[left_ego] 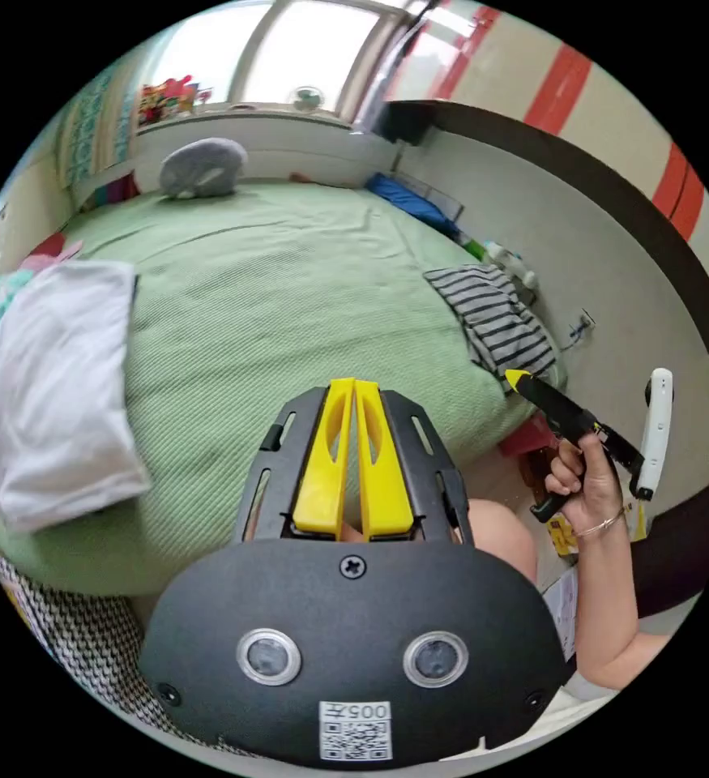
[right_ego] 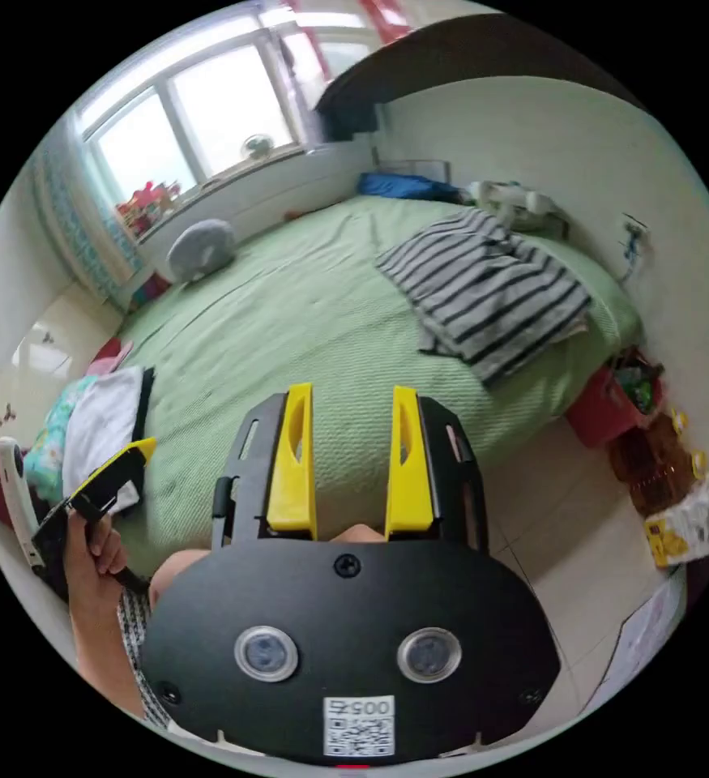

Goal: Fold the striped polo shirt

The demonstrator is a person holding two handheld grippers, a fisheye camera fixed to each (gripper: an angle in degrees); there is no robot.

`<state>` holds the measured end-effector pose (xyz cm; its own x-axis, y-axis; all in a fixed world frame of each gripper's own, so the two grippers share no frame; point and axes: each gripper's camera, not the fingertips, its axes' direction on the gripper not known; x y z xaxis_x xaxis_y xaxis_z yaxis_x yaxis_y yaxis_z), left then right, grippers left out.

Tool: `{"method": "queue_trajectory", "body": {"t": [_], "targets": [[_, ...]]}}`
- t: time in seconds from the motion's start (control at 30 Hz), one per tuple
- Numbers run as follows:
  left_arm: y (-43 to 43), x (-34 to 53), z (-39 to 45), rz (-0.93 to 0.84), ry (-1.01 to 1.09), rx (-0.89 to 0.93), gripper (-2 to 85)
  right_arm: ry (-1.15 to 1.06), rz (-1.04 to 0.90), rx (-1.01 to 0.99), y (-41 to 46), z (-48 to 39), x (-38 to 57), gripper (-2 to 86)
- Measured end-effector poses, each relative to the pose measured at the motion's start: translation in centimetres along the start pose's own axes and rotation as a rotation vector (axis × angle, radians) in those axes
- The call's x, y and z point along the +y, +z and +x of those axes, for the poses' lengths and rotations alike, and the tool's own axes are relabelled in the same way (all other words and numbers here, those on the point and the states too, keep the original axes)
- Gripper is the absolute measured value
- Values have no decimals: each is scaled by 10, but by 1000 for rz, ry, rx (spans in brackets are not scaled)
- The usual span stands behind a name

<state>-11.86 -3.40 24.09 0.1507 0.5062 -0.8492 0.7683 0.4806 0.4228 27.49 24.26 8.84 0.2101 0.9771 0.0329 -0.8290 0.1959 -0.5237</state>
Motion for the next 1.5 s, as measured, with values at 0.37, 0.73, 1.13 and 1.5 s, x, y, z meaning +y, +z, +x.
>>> {"method": "queue_trajectory", "body": {"t": [0.37,0.73,1.13,1.5], "targets": [[165,-99,96,-53,173,-75,-5,198,263,122,56,26,-84,149],[248,-175,67,-152,143,-287,-5,10,-75,399,188,65,-110,127],[297,-201,38,-246,37,-135,-6,219,-48,298,205,107,-114,-7],[325,-221,22,-258,-15,-47,-6,88,-54,156,220,90,-124,-9]]}}
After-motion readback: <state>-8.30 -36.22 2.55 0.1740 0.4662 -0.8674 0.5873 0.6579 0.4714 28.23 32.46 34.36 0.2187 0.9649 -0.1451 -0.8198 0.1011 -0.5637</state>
